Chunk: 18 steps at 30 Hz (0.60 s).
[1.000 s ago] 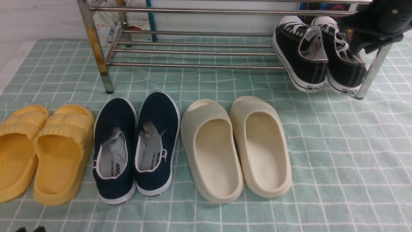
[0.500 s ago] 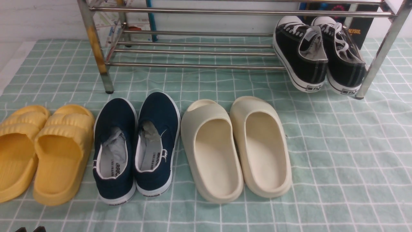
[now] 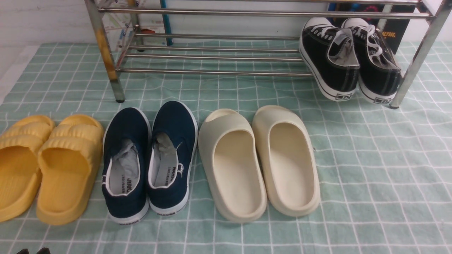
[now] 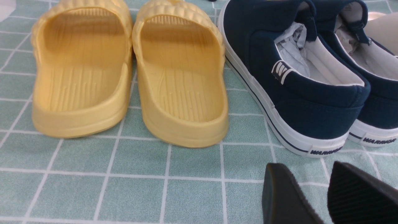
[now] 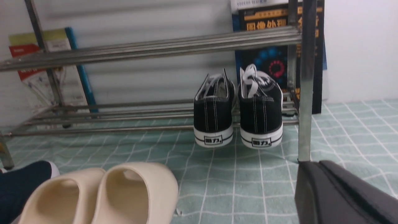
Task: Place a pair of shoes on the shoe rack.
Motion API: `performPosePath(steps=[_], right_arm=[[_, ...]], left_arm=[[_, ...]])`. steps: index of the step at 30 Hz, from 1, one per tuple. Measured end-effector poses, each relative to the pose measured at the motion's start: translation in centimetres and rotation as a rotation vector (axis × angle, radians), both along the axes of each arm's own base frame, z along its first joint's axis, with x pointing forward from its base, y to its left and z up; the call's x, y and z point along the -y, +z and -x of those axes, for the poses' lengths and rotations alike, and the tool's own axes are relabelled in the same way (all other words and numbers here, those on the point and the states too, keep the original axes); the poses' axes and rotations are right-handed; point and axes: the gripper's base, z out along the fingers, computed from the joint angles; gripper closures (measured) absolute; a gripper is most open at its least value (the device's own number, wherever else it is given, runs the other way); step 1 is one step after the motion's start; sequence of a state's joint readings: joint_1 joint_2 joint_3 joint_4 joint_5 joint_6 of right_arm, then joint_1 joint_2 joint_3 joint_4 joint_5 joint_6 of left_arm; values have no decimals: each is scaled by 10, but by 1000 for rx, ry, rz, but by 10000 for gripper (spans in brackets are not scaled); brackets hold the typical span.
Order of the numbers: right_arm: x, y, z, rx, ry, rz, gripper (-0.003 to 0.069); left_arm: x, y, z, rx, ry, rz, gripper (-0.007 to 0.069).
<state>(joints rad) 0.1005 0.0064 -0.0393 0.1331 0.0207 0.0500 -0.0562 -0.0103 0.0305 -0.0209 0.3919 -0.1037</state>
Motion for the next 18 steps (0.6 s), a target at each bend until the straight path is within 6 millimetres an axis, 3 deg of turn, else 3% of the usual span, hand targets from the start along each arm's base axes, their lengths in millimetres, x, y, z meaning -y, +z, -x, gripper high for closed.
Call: performPosePath(steps=[13,16,18], right_arm=[[0,-18,-2,-31,-6,8,655],[1,-28,-2,-119,-33,75,654],[3,-42,-1,-270,-56,98,655]], left_arm=[[0,0,0,2,0,0,386],[0,0,0,2,0,0,386],[0,0,0,2,0,0,386]])
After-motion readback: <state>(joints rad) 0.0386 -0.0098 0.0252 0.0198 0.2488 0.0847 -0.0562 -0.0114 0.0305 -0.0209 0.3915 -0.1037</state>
